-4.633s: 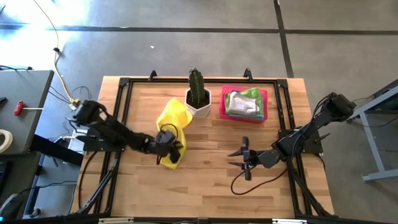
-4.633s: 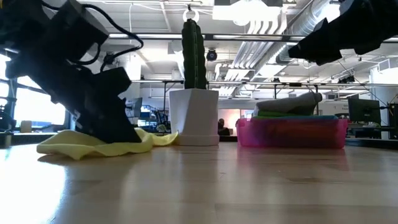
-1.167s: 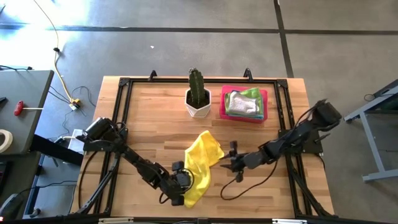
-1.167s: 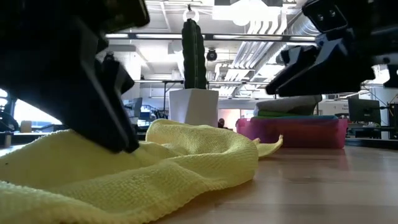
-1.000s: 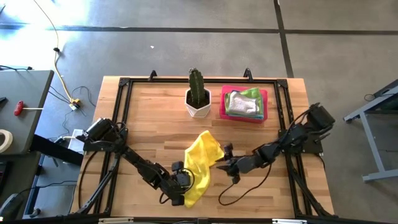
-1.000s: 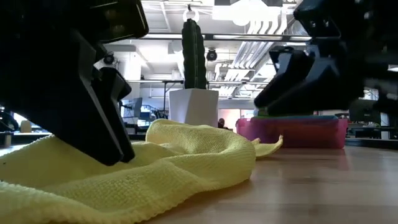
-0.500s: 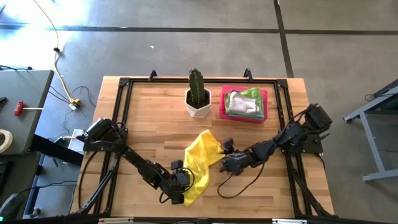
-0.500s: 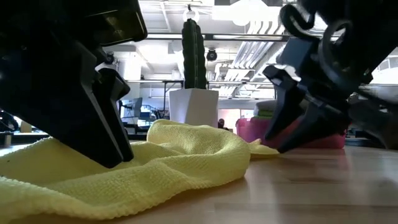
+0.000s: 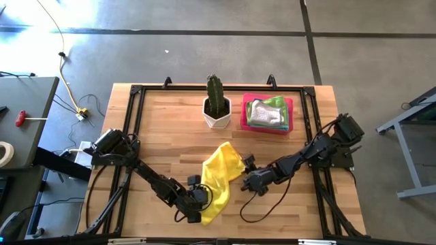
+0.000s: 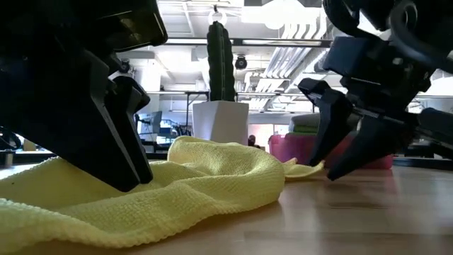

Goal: Fold microfiber towels
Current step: Fold the yellow towel

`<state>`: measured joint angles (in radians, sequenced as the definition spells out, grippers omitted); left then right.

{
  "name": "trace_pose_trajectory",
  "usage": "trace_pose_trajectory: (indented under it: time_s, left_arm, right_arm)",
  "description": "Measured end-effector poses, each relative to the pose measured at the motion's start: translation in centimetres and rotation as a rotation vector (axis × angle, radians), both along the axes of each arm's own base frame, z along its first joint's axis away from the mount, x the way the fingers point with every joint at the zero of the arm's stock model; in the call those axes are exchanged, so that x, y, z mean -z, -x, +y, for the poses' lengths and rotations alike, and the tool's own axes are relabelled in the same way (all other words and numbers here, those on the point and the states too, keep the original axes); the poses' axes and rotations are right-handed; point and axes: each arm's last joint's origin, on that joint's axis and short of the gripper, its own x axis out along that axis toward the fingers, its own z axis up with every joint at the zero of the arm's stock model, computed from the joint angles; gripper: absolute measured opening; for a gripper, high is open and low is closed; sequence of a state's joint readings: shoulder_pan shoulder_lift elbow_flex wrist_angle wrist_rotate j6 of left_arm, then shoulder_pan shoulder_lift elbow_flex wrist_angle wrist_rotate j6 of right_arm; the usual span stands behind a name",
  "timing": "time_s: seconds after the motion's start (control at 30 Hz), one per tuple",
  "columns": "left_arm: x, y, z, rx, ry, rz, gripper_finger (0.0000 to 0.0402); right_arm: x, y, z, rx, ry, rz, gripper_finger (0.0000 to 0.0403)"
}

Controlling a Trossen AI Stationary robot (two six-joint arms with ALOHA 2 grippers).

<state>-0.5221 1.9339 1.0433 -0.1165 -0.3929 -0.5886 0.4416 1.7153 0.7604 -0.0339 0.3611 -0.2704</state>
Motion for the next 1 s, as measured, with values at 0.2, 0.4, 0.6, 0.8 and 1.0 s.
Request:
trace_pose_trajectory:
  time_s: [0.2,0.4,0.6,0.8,1.0]
  left_arm:
    - [0.0,-0.2,0.4,0.002,-0.010,0.001,0.0126]
    - [0.0,-0.2,0.4,0.002,-0.010,0.001,0.0126]
    - [0.0,-0.2,0.4,0.003,-0.008,0.002,0.0126]
    - [0.0,-0.2,0.3,0.005,-0.006,0.003,0.0126]
    - [0.0,-0.2,0.3,0.006,-0.005,0.004,0.0126]
  right_arm:
    - [0.0,-0.4,-1.0,0.055,0.046,-0.017,0.0126]
    - [0.4,-0.3,-2.1,0.069,0.059,0.008,0.0126]
    - [0.4,-0.5,-2.5,0.053,-0.005,0.033,0.0126]
    - [0.4,-0.4,-2.3,0.030,-0.036,0.042,0.0126]
    - [0.4,-0.4,-2.2,0.022,-0.046,0.045,0.0126]
